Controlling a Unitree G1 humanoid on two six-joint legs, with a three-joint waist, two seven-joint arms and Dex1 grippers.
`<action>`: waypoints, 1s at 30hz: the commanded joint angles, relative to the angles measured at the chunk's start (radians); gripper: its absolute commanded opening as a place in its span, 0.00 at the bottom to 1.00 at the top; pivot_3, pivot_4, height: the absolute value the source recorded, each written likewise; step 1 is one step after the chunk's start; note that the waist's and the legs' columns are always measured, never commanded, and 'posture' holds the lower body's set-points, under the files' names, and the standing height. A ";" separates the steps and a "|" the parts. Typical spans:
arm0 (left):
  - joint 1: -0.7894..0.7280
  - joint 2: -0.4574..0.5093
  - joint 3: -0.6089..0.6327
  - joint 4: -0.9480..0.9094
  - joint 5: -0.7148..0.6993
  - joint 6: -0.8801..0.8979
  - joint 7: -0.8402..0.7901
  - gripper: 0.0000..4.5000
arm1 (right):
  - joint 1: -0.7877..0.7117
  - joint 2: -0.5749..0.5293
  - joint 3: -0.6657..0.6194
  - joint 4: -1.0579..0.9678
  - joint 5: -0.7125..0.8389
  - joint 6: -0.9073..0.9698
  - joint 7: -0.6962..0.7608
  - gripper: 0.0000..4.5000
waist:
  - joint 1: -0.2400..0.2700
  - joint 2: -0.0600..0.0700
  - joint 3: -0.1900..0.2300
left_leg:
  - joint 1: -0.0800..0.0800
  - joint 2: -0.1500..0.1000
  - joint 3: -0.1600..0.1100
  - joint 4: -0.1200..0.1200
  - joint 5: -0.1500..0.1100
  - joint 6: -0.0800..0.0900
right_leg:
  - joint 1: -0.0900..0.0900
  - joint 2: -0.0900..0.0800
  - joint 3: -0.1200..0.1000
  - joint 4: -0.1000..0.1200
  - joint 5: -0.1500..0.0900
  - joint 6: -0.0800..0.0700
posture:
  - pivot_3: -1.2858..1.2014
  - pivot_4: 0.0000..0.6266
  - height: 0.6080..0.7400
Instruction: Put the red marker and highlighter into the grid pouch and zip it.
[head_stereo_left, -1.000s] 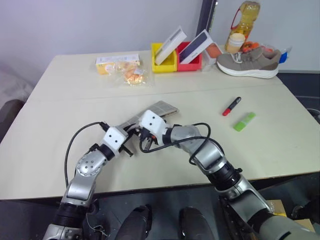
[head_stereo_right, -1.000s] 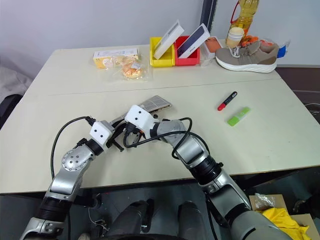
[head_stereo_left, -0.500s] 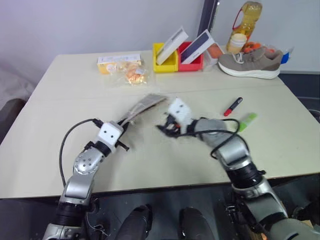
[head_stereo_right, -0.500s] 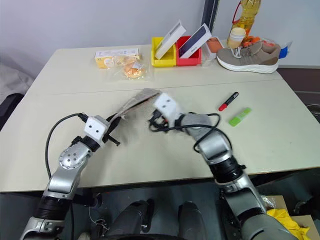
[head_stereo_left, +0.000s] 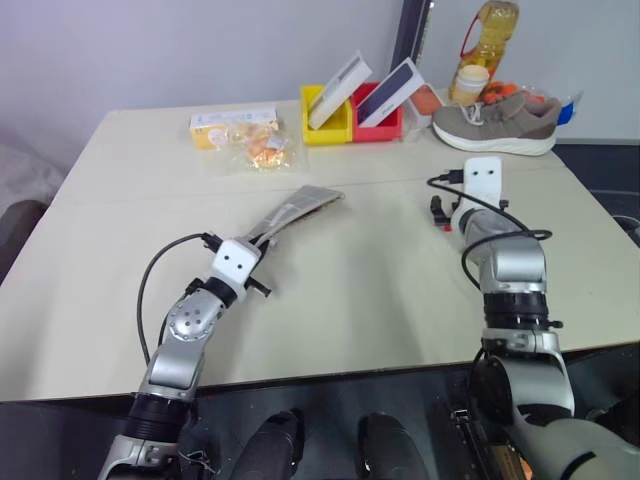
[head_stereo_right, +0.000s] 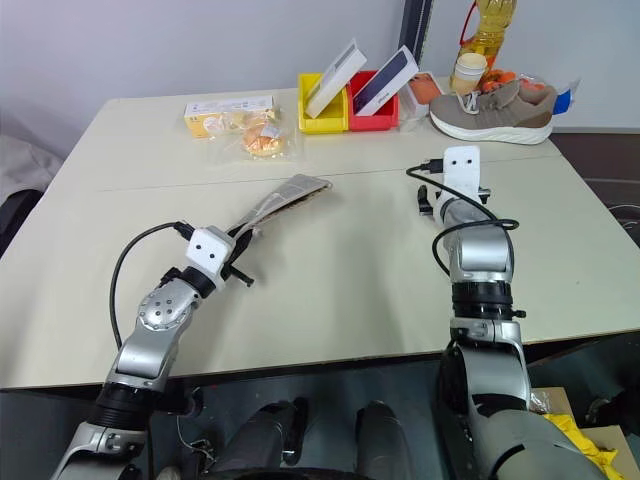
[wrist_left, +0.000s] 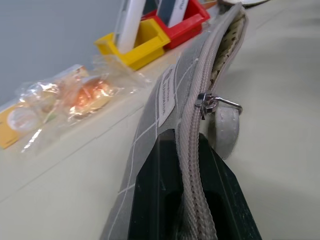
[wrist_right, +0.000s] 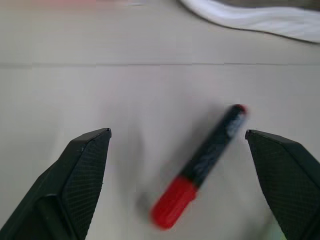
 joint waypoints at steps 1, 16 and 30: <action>-0.012 -0.005 -0.003 -0.016 0.001 -0.011 0.000 0.00 | -0.079 0.017 -0.106 0.110 0.054 -0.016 -0.097 0.99 | 0.000 0.000 0.000 | 0.000 0.000 0.000 0.000 0.000 0.000 | 0.000 0.000 0.000 0.000 0.000 0.000 | 0.52 0.24 1.00; -0.001 -0.013 0.019 -0.030 -0.007 0.001 0.009 0.00 | -0.104 0.043 -0.107 0.237 0.155 -0.067 -0.071 0.15 | -0.006 0.000 0.000 | 0.000 0.000 0.000 0.001 0.000 0.000 | 0.000 0.000 0.000 0.000 0.000 0.000 | 0.52 0.24 1.00; -0.071 0.013 0.073 0.029 -0.059 0.009 -0.009 0.00 | 0.163 -0.238 0.423 -0.375 0.020 -0.364 0.579 0.08 | -0.002 0.000 0.000 | 0.000 0.000 0.000 0.001 0.000 0.000 | 0.001 0.000 -0.001 0.000 0.000 0.001 | 0.52 0.24 1.00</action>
